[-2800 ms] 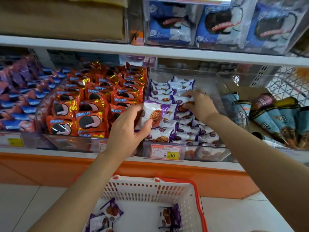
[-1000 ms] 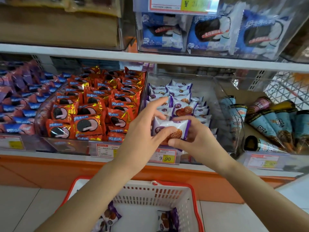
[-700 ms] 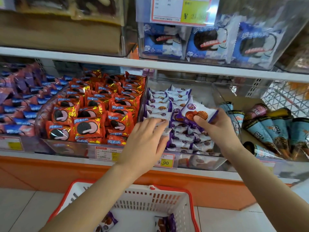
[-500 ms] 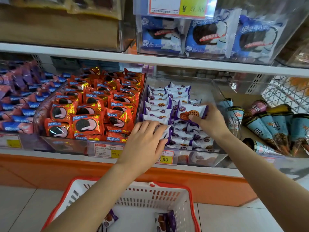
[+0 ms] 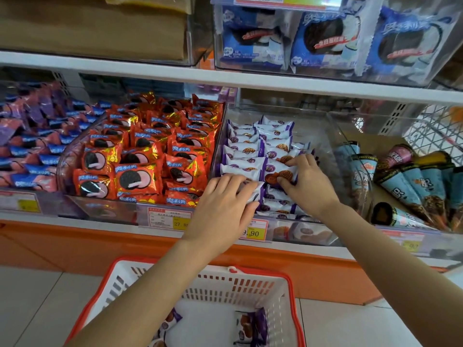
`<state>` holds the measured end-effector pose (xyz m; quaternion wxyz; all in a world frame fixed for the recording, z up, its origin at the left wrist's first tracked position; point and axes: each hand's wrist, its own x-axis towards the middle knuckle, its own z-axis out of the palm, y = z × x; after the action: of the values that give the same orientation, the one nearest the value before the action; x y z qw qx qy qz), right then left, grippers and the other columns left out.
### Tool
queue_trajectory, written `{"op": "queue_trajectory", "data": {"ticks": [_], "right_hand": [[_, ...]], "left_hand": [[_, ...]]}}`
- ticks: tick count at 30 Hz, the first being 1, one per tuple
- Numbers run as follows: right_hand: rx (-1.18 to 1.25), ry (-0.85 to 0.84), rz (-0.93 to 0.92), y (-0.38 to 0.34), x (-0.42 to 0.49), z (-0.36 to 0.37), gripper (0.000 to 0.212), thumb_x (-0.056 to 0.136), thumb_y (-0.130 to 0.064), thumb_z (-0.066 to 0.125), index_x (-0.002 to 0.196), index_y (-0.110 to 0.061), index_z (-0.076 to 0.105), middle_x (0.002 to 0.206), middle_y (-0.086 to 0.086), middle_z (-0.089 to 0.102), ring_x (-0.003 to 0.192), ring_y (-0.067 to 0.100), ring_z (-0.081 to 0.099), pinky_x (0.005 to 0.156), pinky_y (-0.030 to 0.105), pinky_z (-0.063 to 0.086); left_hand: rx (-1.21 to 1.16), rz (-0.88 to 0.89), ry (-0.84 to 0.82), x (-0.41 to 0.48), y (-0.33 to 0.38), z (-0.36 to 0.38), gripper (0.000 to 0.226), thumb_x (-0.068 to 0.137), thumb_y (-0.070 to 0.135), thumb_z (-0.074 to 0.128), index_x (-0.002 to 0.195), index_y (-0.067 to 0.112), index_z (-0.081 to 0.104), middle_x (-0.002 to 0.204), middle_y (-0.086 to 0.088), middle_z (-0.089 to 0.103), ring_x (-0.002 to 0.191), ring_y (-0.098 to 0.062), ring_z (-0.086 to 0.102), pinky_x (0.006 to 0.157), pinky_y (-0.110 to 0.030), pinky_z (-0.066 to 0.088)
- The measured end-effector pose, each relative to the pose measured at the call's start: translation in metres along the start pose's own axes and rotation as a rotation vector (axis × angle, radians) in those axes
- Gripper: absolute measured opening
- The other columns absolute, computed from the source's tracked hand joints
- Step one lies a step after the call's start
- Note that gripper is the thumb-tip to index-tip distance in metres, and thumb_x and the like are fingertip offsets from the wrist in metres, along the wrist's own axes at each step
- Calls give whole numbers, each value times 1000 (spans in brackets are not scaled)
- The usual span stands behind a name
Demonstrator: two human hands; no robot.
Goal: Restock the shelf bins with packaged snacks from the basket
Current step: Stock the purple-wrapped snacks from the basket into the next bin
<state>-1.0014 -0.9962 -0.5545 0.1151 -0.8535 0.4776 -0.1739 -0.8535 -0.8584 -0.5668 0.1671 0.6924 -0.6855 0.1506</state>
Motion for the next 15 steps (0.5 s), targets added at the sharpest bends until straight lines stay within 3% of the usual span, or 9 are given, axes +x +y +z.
{"op": "queue_trajectory", "data": {"ticks": [2,4,7,9,15], "right_hand": [[-79,42,-23,1,0,-1,48,89,-34,62,130,-13,47,131,9,41,121,26,42,97,35,39],[-149,137,-122,3,0,-1,45,85,-25,69,125,-9,53,123,14,47,118,31,41,101,38,36],[-61,212,-307,0,-7,-2,28,83,-6,68,111,-6,61,108,12,57,97,30,58,82,41,51],[29,187,-334,-3,-16,-4,21,91,-11,61,111,-8,62,106,8,61,85,25,64,69,40,55],[135,59,-276,4,-40,0,44,98,-35,36,129,-12,55,134,4,53,120,19,52,96,32,45]], "left_hand": [[-7,-2,1,0,0,1,43,96,35,31,122,17,60,114,-2,60,107,-20,54,91,-35,41],[-12,2,12,0,-1,3,43,96,35,31,122,17,59,114,-2,60,107,-20,54,91,-34,37],[-24,11,31,0,-1,4,42,96,34,32,122,15,59,114,-3,59,107,-22,54,91,-32,32],[-25,16,38,-1,-2,5,42,97,34,32,123,15,59,114,-4,59,107,-22,54,91,-32,32],[-18,24,43,-2,-2,7,43,97,34,32,124,14,58,117,-5,59,109,-23,53,91,-33,35]]}}
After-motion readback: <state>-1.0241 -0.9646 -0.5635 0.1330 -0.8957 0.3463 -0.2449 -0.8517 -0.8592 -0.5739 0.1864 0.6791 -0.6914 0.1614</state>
